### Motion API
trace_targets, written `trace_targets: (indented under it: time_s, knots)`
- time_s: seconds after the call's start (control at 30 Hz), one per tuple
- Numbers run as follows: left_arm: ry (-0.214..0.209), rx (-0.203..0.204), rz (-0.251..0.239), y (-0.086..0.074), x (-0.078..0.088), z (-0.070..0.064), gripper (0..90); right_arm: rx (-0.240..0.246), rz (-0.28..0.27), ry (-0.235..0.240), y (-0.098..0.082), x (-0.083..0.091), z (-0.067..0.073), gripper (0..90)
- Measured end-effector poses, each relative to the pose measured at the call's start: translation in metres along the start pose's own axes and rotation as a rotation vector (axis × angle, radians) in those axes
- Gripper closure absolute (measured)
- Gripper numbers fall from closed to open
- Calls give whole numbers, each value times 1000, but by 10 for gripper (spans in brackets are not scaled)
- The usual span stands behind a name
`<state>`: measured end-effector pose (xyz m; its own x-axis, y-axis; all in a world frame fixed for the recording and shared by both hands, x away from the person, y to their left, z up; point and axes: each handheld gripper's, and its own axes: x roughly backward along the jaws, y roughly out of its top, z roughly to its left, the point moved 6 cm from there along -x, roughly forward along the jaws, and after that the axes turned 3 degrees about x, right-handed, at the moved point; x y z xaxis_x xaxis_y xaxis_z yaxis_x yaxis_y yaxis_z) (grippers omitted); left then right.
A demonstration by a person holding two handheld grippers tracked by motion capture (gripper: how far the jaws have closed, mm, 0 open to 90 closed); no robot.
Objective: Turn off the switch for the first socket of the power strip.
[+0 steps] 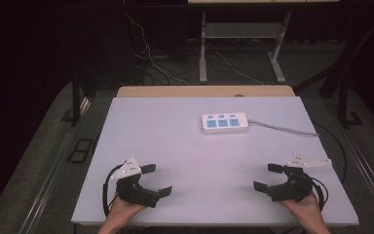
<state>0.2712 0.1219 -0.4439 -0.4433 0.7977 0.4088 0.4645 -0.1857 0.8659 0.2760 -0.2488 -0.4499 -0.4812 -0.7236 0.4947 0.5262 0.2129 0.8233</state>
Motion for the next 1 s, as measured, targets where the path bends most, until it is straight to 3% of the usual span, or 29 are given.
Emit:
trace_targets:
  time_s: [1.0]
  knots:
    - [3, 20, 1, -3, 0, 4, 0, 14, 75, -4, -3, -2, 1, 5]
